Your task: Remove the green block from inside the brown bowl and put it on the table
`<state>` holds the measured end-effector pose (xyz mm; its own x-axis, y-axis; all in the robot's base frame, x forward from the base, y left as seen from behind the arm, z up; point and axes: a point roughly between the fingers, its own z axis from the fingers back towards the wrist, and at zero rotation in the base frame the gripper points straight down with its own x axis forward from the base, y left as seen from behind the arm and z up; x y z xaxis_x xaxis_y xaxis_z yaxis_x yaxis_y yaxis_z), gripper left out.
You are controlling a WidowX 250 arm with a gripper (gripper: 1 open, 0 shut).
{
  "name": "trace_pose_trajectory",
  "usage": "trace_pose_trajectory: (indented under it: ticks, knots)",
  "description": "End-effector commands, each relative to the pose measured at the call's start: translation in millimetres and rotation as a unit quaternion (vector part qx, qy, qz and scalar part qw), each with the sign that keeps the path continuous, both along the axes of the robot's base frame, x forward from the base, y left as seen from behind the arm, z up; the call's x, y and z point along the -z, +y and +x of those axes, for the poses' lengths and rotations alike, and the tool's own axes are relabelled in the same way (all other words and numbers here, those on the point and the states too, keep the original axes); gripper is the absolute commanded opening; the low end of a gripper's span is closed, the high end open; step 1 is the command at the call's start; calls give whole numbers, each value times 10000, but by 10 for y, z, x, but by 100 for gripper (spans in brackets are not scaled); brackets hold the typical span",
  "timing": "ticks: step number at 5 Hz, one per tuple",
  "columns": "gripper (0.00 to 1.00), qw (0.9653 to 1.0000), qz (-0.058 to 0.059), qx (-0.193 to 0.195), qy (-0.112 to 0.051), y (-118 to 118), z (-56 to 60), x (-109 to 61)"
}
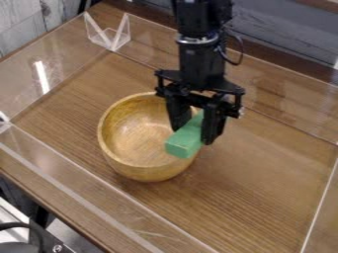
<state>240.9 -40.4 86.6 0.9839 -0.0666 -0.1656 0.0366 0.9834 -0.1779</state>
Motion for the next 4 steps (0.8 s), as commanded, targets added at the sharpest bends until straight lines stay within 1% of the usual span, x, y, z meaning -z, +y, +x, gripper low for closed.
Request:
trace_pose_trajectory:
  ticks: [1,2,3,4]
  knots:
    - [0,9990,-49,97,-427,-112,98,-183]
    - [0,9986,-74,220,-476,-332,34,-130]
    - [0,9978,-58,412,-508,-686,-52,24]
    - [0,9970,-45,477,-600,-931,-135,188]
